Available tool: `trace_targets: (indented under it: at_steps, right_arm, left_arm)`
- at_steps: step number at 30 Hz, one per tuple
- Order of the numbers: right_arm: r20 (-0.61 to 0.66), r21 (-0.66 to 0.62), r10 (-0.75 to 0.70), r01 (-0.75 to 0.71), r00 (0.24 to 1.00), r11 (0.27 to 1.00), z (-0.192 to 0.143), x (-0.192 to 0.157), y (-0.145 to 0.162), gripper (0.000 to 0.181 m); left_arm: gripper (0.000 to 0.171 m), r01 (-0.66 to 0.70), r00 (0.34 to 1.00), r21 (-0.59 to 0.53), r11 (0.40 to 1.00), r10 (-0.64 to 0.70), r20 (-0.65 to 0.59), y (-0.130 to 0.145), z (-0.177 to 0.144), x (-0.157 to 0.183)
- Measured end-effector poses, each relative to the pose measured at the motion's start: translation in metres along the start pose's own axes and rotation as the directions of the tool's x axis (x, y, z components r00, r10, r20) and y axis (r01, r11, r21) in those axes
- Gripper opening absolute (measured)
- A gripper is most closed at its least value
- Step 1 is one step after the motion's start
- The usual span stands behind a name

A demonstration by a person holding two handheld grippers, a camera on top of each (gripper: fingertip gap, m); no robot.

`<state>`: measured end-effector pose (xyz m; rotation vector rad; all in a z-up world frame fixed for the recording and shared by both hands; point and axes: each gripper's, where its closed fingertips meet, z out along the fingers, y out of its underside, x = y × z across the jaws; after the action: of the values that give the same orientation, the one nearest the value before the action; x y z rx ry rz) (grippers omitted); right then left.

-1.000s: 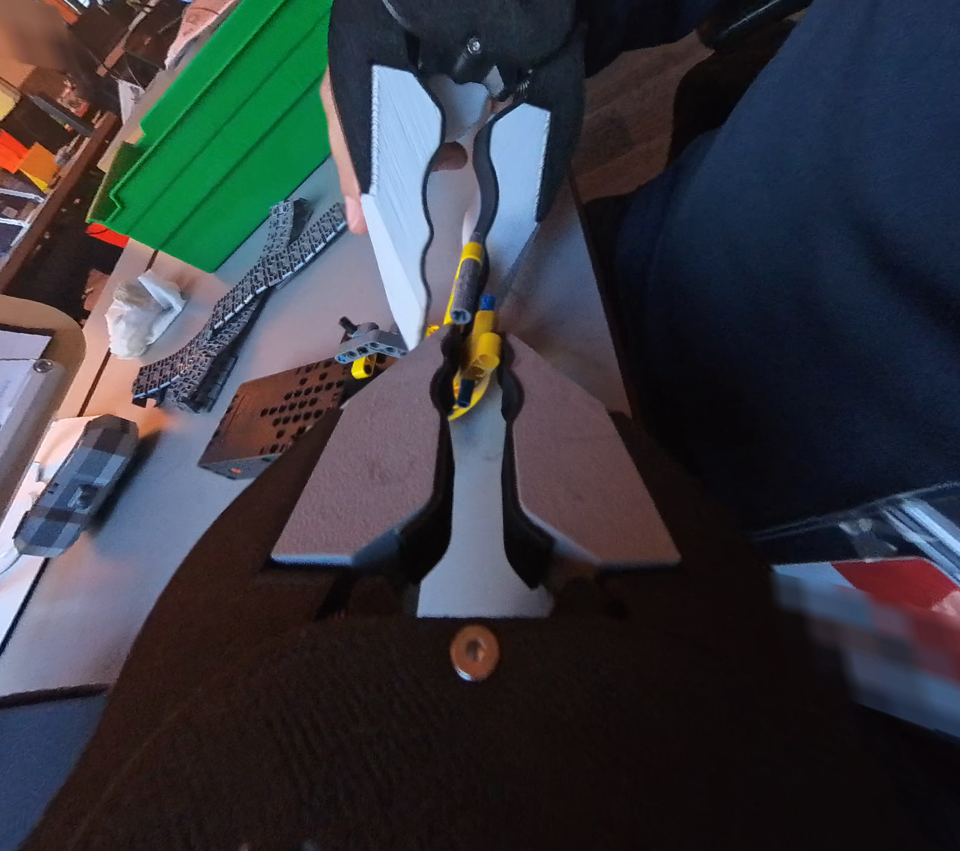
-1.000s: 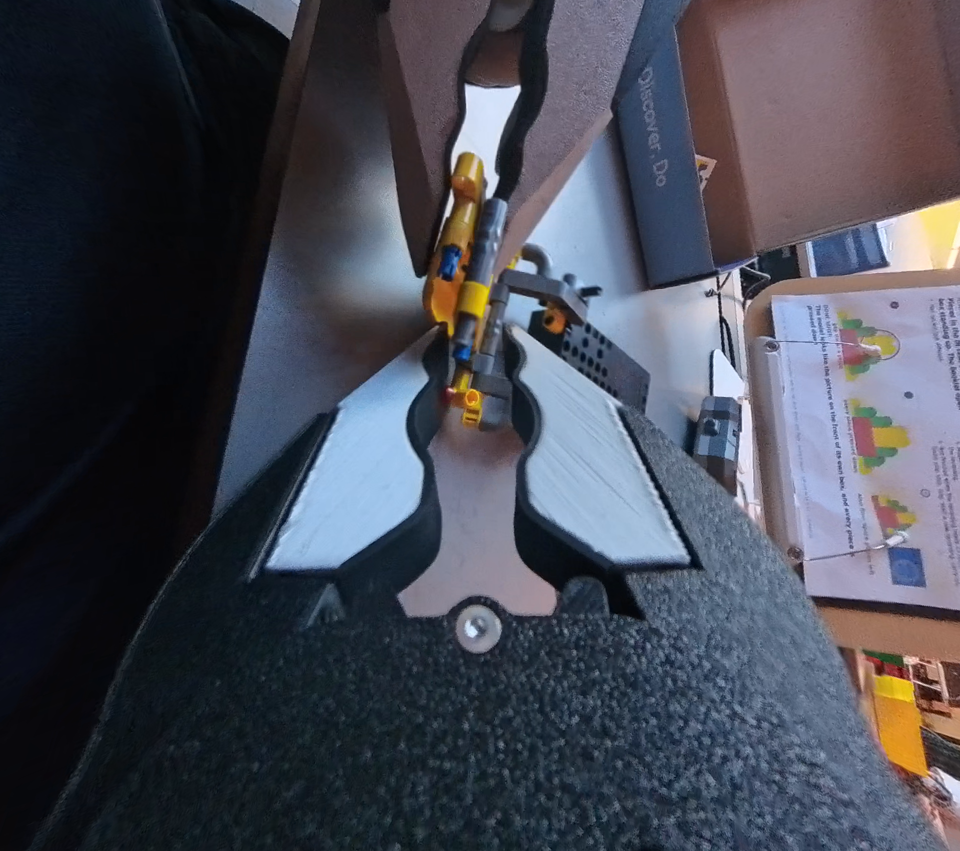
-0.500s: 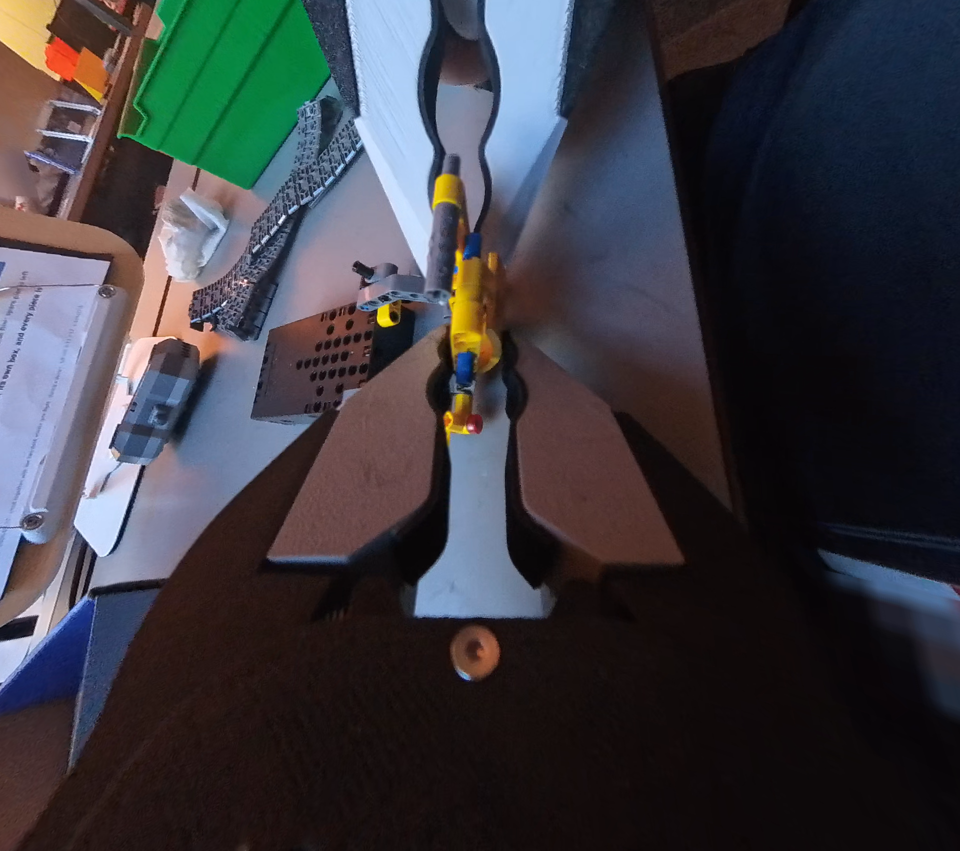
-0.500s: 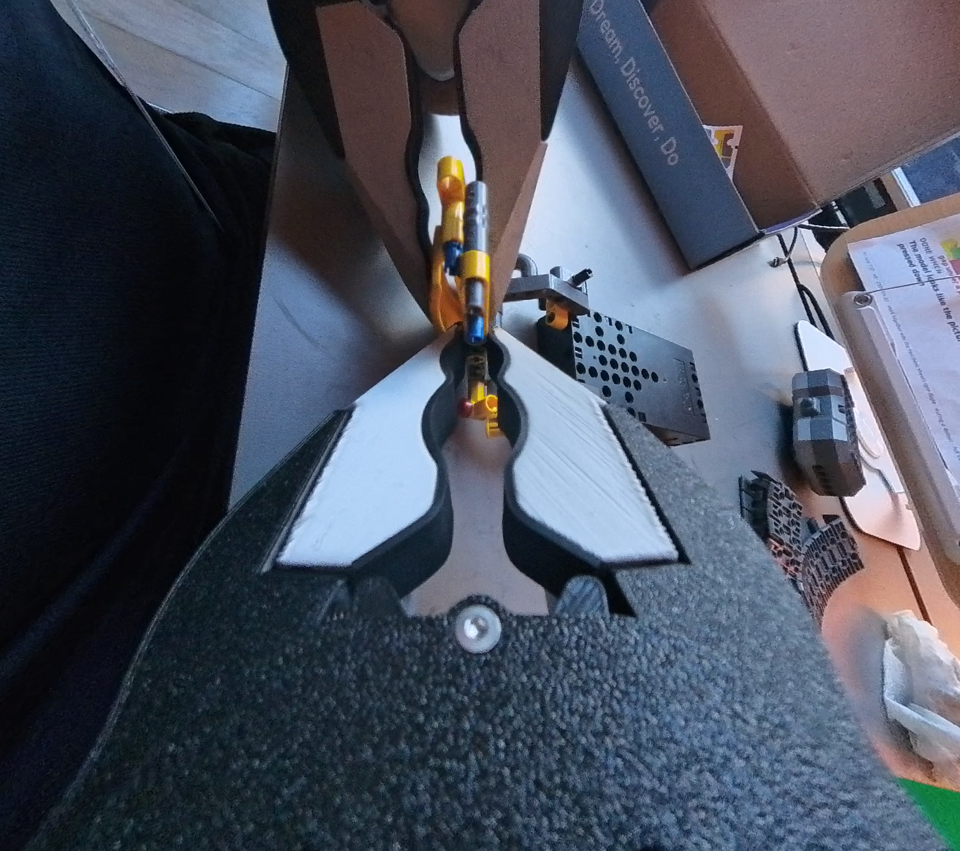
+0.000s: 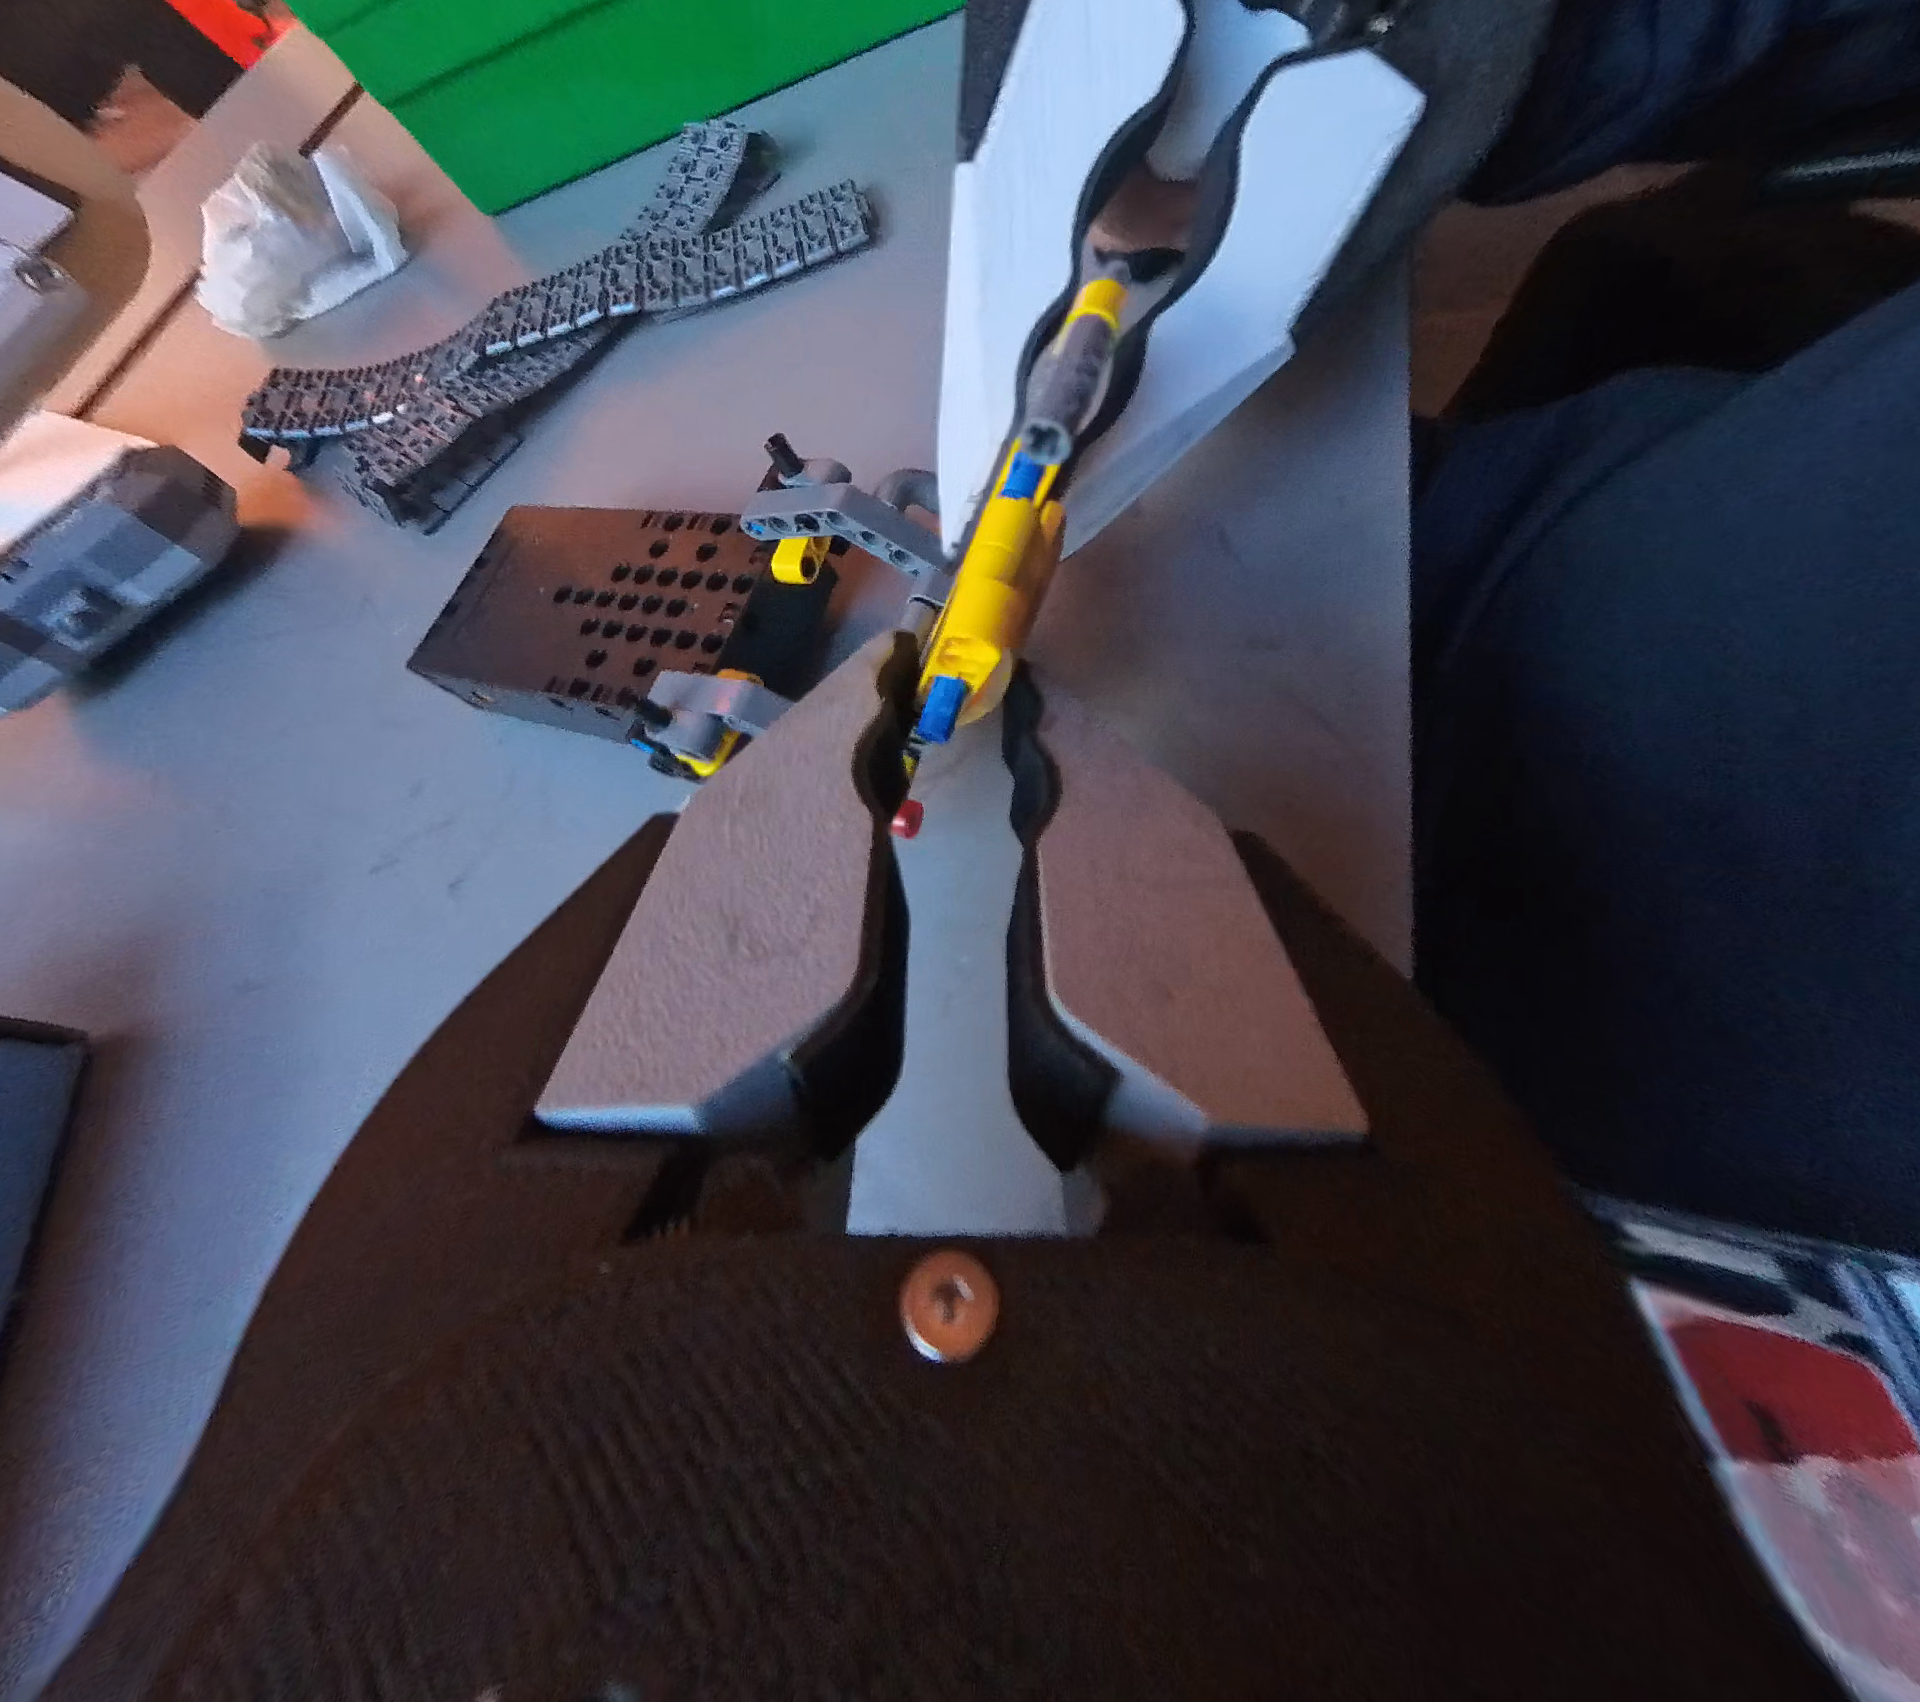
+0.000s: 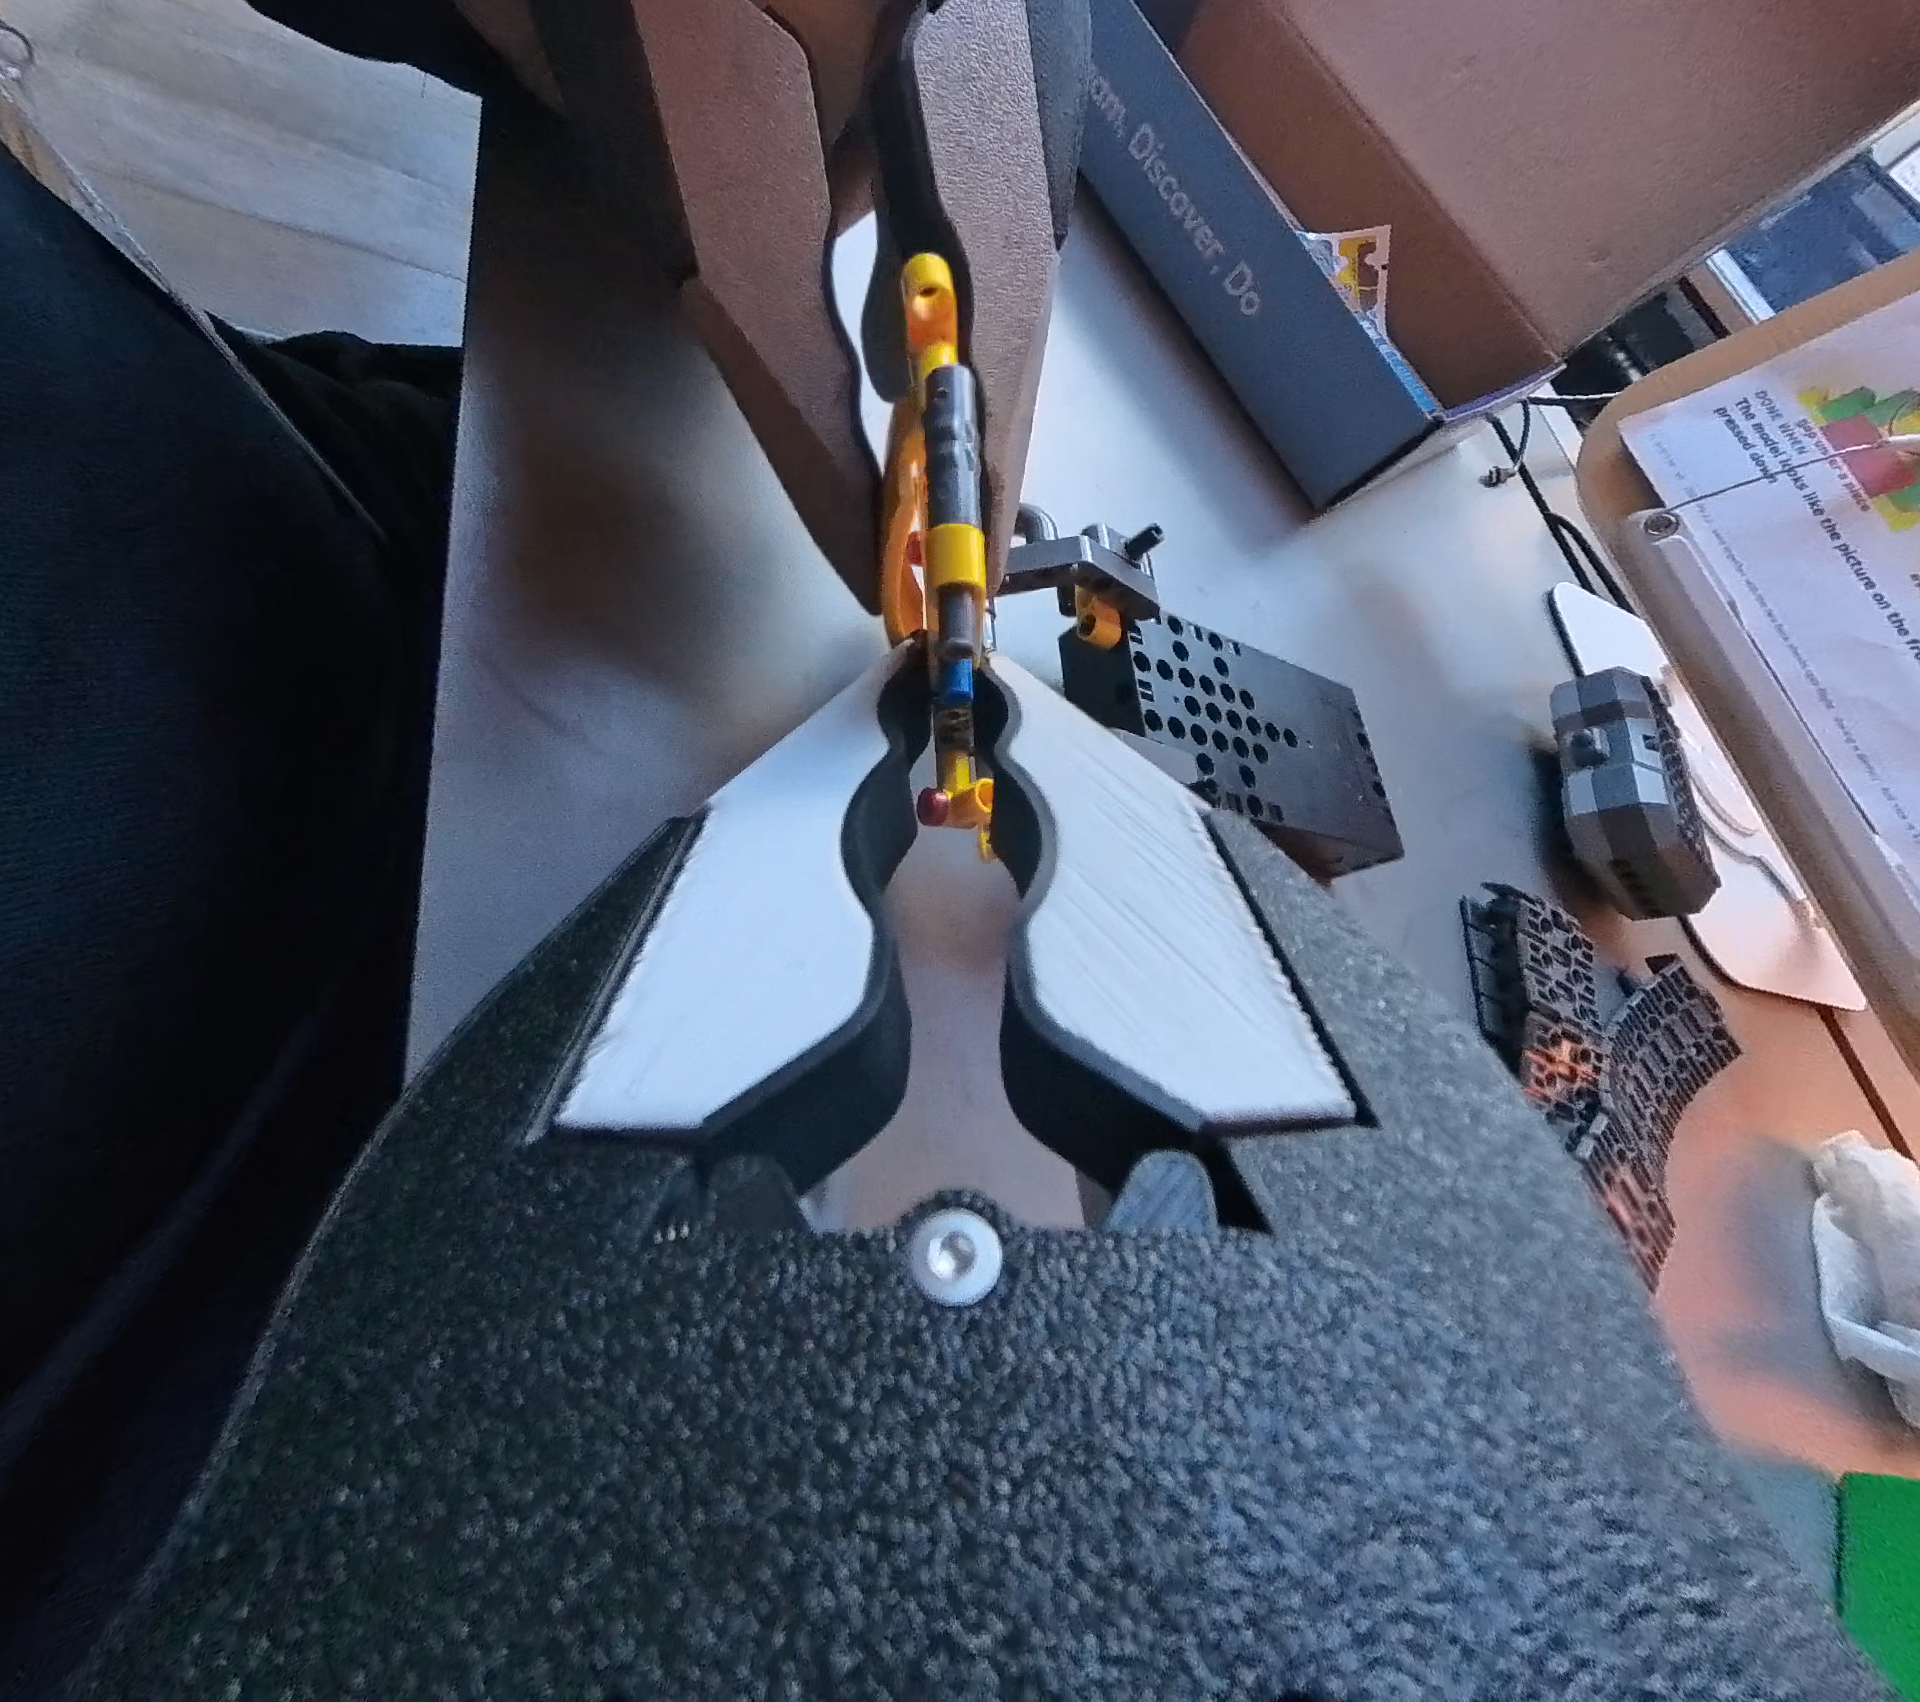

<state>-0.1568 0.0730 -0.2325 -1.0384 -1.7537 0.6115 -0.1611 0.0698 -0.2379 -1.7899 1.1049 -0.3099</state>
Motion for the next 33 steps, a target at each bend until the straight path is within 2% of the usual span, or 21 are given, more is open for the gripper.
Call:
trace_targets:
  at_steps: [5,6,7,8,9,10,12,14,16,18,19,21,23,26,28,31,33]
  right_arm:
    - [0.014,0.024,0.015,-0.015,1.0,1.0,-0.003,0.0,-0.002,0.004]
    - [0.031,0.033,0.036,-0.037,0.999,0.999,-0.003,-0.001,-0.003,0.004]
    - [0.053,0.038,0.055,-0.057,0.997,0.998,-0.003,-0.002,-0.004,0.004]
    - [0.073,0.04,0.07,-0.073,0.995,0.997,-0.004,-0.004,-0.005,0.004]
    - [0.096,0.043,0.08,-0.085,0.992,0.995,-0.005,-0.006,-0.006,0.004]
    - [0.121,0.041,0.088,-0.093,0.989,0.995,-0.005,-0.01,-0.007,0.004]
    - [0.163,0.017,0.098,-0.102,0.982,0.995,-0.004,-0.014,-0.005,0.004]
    - [0.149,-0.013,0.084,-0.083,0.985,0.996,-0.001,-0.014,0.0,0.004]
    - [0.126,-0.043,0.072,-0.067,0.989,0.997,0.0,-0.013,0.005,0.004]
    - [0.102,-0.057,0.115,-0.109,0.988,0.992,0.001,-0.008,0.006,0.005]
    - [0.089,-0.065,0.152,-0.147,0.984,0.987,0.002,-0.004,0.007,0.005]
    - [0.084,-0.058,0.197,-0.192,0.977,0.98,0.001,0.002,0.007,0.005]
    - [0.104,-0.054,0.206,-0.201,0.973,0.978,0.001,0.0,0.006,0.004]
    - [0.107,-0.061,0.202,-0.196,0.973,0.979,0.001,-0.001,0.007,0.004]
    - [0.128,-0.074,0.208,-0.199,0.97,0.977,0.002,-0.004,0.008,0.004]
    - [0.145,-0.082,0.231,-0.221,0.962,0.972,0.002,-0.005,0.008,0.004]
    - [0.154,-0.081,0.241,-0.231,0.958,0.97,0.002,-0.006,0.007,0.004]
  left_arm:
    - [0.016,0.015,1.0,0.013,1.0,-0.015,-0.011,-0.002,-0.002,0.001]
    - [0.015,-0.065,0.998,0.007,0.998,0.065,0.009,-0.003,-0.004,0.003]
    - [0.015,-0.215,0.975,-0.027,0.976,0.217,0.053,-0.002,-0.006,0.007]
    - [0.015,-0.369,0.922,-0.079,0.926,0.375,0.097,-0.001,-0.007,0.011]
    - [0.015,-0.457,0.877,-0.107,0.883,0.467,0.115,0.0,-0.008,0.016]
    - [0.015,-0.486,0.86,-0.111,0.867,0.497,0.114,0.001,-0.008,0.019]
    - [0.015,-0.41,0.904,-0.099,0.907,0.418,0.086,0.004,-0.005,0.022]
    - [0.016,-0.302,0.951,-0.091,0.949,0.307,0.043,0.008,-0.002,0.021]
    - [0.016,-0.241,0.971,-0.071,0.968,0.24,-0.018,0.012,-0.005,0.023]
    - [0.012,-0.285,0.959,-0.045,0.958,0.284,-0.013,0.013,-0.013,0.02]
    - [0.0,-0.342,0.94,-0.046,0.939,0.341,-0.028,0.016,-0.016,0.024]
    - [0.0,-0.381,0.924,-0.048,0.923,0.383,0.023,0.014,-0.017,0.021]
    - [0.012,-0.316,0.948,-0.075,0.946,0.319,0.023,0.015,-0.014,0.017]
    - [0.02,-0.187,0.982,-0.071,0.98,0.189,0.014,0.015,-0.014,0.008]
    - [0.026,-0.117,0.993,-0.023,0.993,0.116,-0.023,0.007,-0.016,0.01]
    - [0.025,-0.055,0.997,0.067,0.996,0.059,-0.058,-0.016,-0.02,0.016]
    - [0.022,-0.038,0.997,0.081,0.996,0.043,-0.057,-0.025,-0.021,0.017]
